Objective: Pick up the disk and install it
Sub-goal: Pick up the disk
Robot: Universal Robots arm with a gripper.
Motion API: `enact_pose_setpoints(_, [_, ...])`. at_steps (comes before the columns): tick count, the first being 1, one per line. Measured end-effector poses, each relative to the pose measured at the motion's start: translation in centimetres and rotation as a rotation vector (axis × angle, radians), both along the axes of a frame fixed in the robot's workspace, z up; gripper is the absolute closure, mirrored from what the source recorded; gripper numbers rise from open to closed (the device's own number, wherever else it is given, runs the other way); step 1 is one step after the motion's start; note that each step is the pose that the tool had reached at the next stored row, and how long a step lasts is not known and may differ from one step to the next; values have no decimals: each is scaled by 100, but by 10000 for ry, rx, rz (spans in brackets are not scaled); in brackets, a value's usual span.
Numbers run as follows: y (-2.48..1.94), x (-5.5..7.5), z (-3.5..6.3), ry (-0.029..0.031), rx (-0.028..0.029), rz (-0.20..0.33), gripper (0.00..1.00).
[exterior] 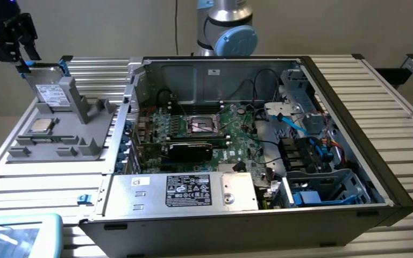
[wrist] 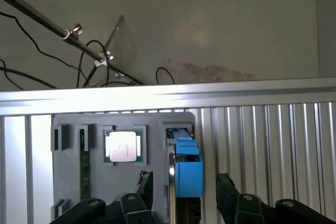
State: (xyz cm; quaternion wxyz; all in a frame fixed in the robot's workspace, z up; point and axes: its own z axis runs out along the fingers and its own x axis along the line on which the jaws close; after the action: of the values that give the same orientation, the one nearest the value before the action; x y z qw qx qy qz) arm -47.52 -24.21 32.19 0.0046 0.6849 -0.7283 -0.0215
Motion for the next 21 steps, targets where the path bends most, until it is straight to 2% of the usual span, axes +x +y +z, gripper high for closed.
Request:
enact_pose_setpoints(12, [0, -5, -218, -1, 0, 177, 40])
enact_pose_setpoints(18, [0, -11, -238, 0, 1, 206, 40])
enact_pose_setpoints(21, [1, -14, -253, -1, 20, 204, 40])
